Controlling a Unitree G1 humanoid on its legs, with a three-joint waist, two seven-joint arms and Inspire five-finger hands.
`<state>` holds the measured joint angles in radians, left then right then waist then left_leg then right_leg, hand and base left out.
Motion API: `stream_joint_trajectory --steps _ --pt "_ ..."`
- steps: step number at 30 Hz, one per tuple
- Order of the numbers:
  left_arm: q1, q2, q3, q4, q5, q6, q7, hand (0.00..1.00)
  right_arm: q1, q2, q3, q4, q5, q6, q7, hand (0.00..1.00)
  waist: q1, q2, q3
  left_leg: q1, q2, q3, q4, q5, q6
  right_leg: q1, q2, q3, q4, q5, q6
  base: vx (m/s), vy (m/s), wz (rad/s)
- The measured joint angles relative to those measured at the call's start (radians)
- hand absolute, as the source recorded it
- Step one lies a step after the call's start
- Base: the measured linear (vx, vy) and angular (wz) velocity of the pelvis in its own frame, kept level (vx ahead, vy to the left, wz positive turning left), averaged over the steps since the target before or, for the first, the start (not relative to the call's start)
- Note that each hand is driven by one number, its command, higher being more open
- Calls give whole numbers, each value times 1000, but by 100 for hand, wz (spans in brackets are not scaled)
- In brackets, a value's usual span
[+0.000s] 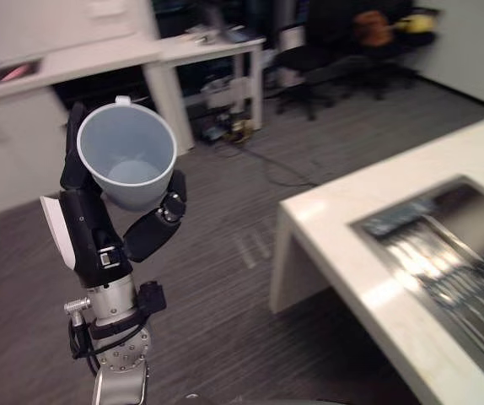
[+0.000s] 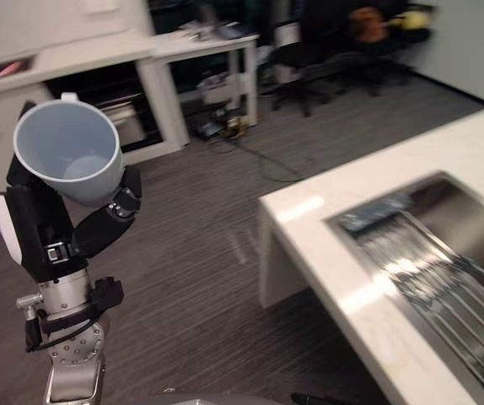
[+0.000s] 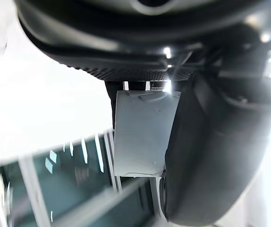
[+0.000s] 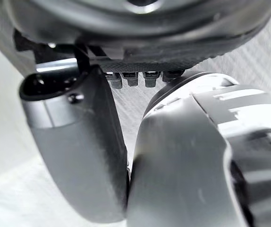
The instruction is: Walk over to the sink, pick up the cup, carry it to the dishwasher, place the cup inside the dishwasher, then close the dishwasher door
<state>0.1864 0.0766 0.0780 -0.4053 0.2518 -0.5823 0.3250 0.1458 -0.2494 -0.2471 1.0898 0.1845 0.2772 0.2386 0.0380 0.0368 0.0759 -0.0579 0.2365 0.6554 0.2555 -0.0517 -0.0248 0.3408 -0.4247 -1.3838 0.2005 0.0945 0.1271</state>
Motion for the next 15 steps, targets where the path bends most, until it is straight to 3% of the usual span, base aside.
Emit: stream_joint_trajectory --steps 1,2,3,4,5,6,8,9,11,13,14,15 --pt "-3 5 -10 7 -13 10 0 0 3 -2 -3 -1 15 9 -52 100 9 0 1 -11 -65 -77 -18 -7 21 34 -70 18 89 66 -85 115 386 191" --pt "-10 16 -27 8 -47 14 2 0 4 -8 -8 -8 33 14 -88 100 13 -1 1 -8 -116 -139 -49 -8 46 37 -137 96 195 132 -158 168 480 255" --pt "-41 40 -52 12 -118 13 6 0 4 3 -29 -30 90 17 -115 100 12 2 6 -20 -153 -235 -83 -4 77 -12 -139 282 268 13 -117 147 318 215" --pt "-60 42 -57 21 -151 11 10 0 1 12 -32 -51 127 17 -124 100 11 4 7 -21 -169 -279 -110 1 103 -47 -101 389 274 -91 -93 165 258 247" --pt "-104 27 -87 65 -196 -1 25 0 0 40 -34 -77 183 5 -132 100 3 3 4 -18 -198 -385 -154 13 135 -111 14 603 249 -198 -110 179 83 259" --pt "-138 19 -133 127 -218 -14 28 0 -8 68 -27 -94 213 -11 -135 100 1 10 8 -7 -218 -482 -180 23 145 -165 126 783 220 -264 -113 200 41 275" --pt "-136 22 -187 192 -223 -14 27 0 -44 116 5 -113 267 -27 -168 100 0 10 8 24 -242 -582 -208 37 131 -247 249 936 135 -317 -67 239 -19 200" --pt "-134 23 -192 200 -221 -14 27 0 -56 122 19 -120 279 -27 -174 100 -1 9 7 33 -246 -591 -215 41 121 -270 265 955 107 -321 -58 303 -15 140" --pt "-133 27 -190 218 -214 -7 28 0 -106 135 23 -129 298 -21 -181 100 -2 14 7 62 -245 -611 -223 43 97 -327 300 1006 25 -315 -53 276 -12 92" --pt "-124 45 -184 218 -212 2 27 0 -137 150 23 -131 298 -3 -193 100 -1 8 1 110 -248 -628 -248 33 72 -358 332 1066 -106 -197 -62 256 -39 71" --pt "-116 66 -177 217 -214 6 26 0 -136 161 23 -132 297 -3 -193 100 2 -20 -13 128 -267 -634 -255 23 56 -381 329 1102 -152 -69 -67 282 -116 56" --pt "-101 78 -157 216 -214 11 25 0 -133 169 25 -129 297 -4 -191 100 2 -47 -32 142 -285 -638 -264 11 41 -405 310 1092 -137 -33 -88 282 -147 40"
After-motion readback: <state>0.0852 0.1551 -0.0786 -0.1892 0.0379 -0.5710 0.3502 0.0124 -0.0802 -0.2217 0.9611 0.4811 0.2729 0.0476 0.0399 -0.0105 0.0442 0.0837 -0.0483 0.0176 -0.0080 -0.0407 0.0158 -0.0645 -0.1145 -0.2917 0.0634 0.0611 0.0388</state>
